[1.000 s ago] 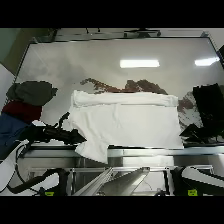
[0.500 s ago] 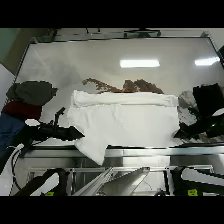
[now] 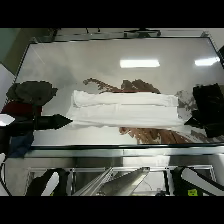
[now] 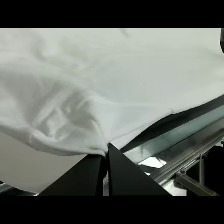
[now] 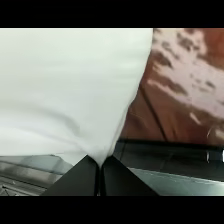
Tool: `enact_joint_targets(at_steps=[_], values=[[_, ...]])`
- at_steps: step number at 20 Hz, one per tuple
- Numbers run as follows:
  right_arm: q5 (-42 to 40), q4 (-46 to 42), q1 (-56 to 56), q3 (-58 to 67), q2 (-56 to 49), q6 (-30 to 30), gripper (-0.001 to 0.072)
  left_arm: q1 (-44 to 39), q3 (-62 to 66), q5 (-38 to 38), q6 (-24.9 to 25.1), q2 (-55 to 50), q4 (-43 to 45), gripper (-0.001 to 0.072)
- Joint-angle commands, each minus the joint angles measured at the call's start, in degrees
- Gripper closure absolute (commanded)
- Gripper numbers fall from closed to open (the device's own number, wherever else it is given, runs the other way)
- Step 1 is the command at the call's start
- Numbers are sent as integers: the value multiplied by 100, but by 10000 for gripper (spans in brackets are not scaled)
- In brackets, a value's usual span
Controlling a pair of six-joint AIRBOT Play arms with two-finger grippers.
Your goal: Fold the shirts.
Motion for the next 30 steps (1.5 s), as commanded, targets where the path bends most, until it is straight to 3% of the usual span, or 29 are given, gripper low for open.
enact_joint_targets(at_steps=[1,5,8,14,17,21,26,27,28,29,30], values=[[-219,138,-39,61,258,144,694,111,94,22,-103,31,31,687],[-1051,1388,186,85,254,-101,694,109,682,181,-57,-787,-17,688],[-2065,1733,649,192,94,-162,694,55,1729,385,-59,-1606,11,688],[-3276,1644,1482,382,-1060,-166,694,-804,3368,1016,-57,-3744,59,690],[-3661,1502,1541,382,-1499,-184,694,-1182,4181,1051,-127,-4760,708,692],[-3825,1150,1539,382,-1775,-361,694,-1436,5053,1084,-289,-5641,1338,698],[-3877,1152,1539,409,-1775,-481,693,-1552,6017,1043,-326,-6131,1364,694],[-3838,1156,1539,431,-1773,-481,679,-1554,6157,968,-326,-6166,1364,604],[-3705,1150,1539,503,-1773,-481,521,-1574,6269,852,-337,-6179,1362,387],[-3508,1145,1510,638,-1764,-483,332,-1602,6395,688,-343,-6179,1364,309],[-3316,1097,1462,809,-1755,-481,271,-1609,6533,535,-343,-6179,1375,232]])
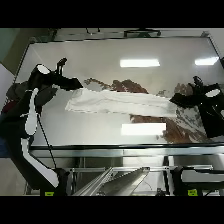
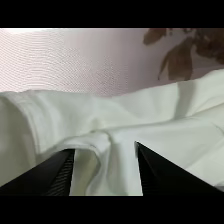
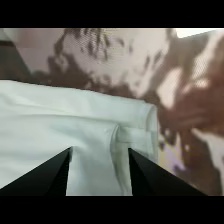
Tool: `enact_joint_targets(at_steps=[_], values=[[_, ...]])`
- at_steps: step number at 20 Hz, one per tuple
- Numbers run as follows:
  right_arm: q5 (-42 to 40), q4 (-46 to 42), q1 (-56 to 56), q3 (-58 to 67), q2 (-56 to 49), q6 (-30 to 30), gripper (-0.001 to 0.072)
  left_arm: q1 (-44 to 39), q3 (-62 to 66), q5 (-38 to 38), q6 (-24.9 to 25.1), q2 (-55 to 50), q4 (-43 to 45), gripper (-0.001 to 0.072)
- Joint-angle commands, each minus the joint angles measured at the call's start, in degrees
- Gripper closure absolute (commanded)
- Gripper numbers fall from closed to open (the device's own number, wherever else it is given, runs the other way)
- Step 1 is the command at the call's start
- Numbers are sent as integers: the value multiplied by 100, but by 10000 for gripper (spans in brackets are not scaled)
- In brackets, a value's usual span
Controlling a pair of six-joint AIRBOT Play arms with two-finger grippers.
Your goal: Fold the shirts.
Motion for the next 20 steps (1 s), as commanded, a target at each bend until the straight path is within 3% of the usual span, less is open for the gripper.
enact_joint_targets(at_steps=[1,2,4,8,15,17,18,19,20], values=[[540,-192,-125,466,9,-15,264,-44,573,-494,-13,-94,37,152],[688,-337,-197,640,7,-2,263,-20,737,-616,-13,-94,37,138],[811,-549,-372,769,4,157,156,81,1078,-826,-52,-94,39,138],[1290,-492,-573,767,-389,151,155,319,1488,-1005,-566,-92,17,138],[1912,483,-557,767,-1314,-396,163,306,1451,-1467,-673,-96,-17,139],[2037,922,-555,767,-1480,-675,352,219,1451,-1478,-673,-96,-20,139],[2037,1075,-553,767,-1526,-780,486,144,1451,-1480,-673,-96,-20,140],[2031,1178,-549,769,-1530,-883,684,50,1451,-1478,-673,-96,-20,140],[2039,1294,-549,802,-1528,-920,693,-61,1451,-1467,-673,-98,-20,141]])
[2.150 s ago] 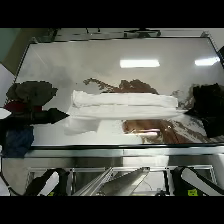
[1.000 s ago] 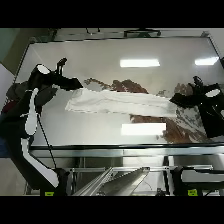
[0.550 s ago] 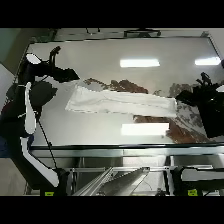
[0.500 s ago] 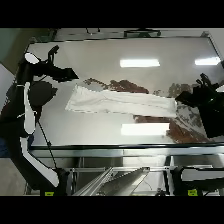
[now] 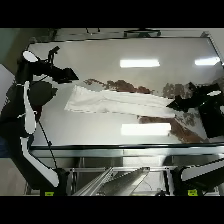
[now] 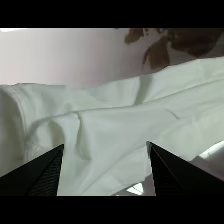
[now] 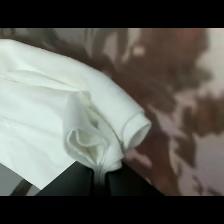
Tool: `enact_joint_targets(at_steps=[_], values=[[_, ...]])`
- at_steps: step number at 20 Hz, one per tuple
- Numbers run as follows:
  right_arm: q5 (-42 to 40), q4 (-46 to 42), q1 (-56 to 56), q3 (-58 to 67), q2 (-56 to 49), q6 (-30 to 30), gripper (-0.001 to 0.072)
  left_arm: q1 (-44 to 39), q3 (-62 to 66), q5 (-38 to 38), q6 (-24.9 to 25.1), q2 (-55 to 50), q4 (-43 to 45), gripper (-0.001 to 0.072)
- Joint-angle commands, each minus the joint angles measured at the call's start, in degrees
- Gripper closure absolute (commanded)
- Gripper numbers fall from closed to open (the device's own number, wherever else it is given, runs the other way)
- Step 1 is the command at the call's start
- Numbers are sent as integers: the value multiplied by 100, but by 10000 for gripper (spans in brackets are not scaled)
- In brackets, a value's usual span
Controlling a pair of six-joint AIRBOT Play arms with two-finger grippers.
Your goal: Fold the shirts.
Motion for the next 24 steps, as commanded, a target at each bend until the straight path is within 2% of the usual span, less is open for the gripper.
enact_joint_targets(at_steps=[1,2,6,10,16,21,24], values=[[109,551,4,116,-98,-313,694,-313,7,-9,-22,-4,-13,144],[151,549,2,208,-48,-310,693,-444,7,37,-20,-4,-13,219],[796,546,-7,916,199,-39,694,-1158,4,505,-20,-57,-11,691],[1346,557,-7,1624,551,339,694,-2253,4,844,-361,-629,-22,686],[2507,1150,-7,2260,1003,581,693,-3696,9,2507,-669,-1432,-208,687],[2715,1209,-15,2422,1235,651,693,-3904,26,3099,-691,-1556,-474,688],[2708,1191,-20,2422,1244,704,693,-3727,243,2778,-675,-1342,-765,688]])
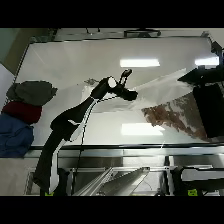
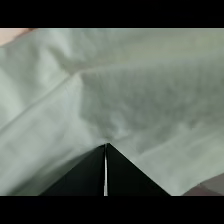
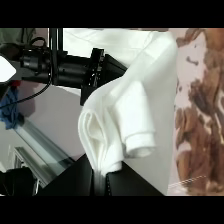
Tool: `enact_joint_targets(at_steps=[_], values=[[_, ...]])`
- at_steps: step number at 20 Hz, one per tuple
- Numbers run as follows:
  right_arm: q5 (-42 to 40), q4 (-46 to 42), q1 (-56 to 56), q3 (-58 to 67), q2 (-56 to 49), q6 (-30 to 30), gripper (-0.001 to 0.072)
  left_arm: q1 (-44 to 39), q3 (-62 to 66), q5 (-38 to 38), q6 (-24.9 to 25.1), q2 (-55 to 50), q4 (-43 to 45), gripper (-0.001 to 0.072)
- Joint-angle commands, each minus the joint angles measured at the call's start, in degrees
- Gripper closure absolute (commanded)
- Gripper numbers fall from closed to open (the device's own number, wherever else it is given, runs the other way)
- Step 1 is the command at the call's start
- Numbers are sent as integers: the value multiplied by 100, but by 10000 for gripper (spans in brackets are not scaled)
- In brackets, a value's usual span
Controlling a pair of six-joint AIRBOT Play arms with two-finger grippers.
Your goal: Fold the shirts.
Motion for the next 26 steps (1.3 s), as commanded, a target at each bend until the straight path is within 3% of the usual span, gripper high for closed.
enact_joint_targets(at_steps=[1,5,9,11,13,15,18,21,22,23,24,26], values=[[87,24,-4,42,50,79,693,184,122,-203,74,348,-487,688],[7,94,42,94,57,431,693,1172,114,-1449,754,1703,-1663,688],[-704,1045,918,92,55,382,693,2636,111,-2339,1298,3010,-3685,687],[-1742,1147,1843,92,24,387,692,3364,52,-2612,1558,3460,-4817,686],[-2955,1145,3003,92,-138,385,692,3995,-345,-2647,1744,3943,-5396,686],[-4214,1141,4157,92,-463,330,692,4439,-791,-2702,1853,4336,-5331,686],[-6483,1241,5838,92,-1285,-264,692,4804,-1519,-2927,2098,4708,-5327,686],[-8590,1910,7064,98,-2208,-931,679,4839,-2238,-3178,2188,4837,-5337,686],[-8872,2090,7248,116,-2385,-929,497,4819,-2450,-3239,2188,4846,-5344,686],[-8876,2103,7300,129,-2457,-929,186,4798,-2649,-3287,2188,4846,-5372,686],[-8756,2103,7257,129,-2437,-951,97,4798,-2844,-3300,2188,4846,-5372,686],[-7936,2039,6896,129,-2175,-973,99,4798,-3104,-3311,2194,4843,-5375,686]])
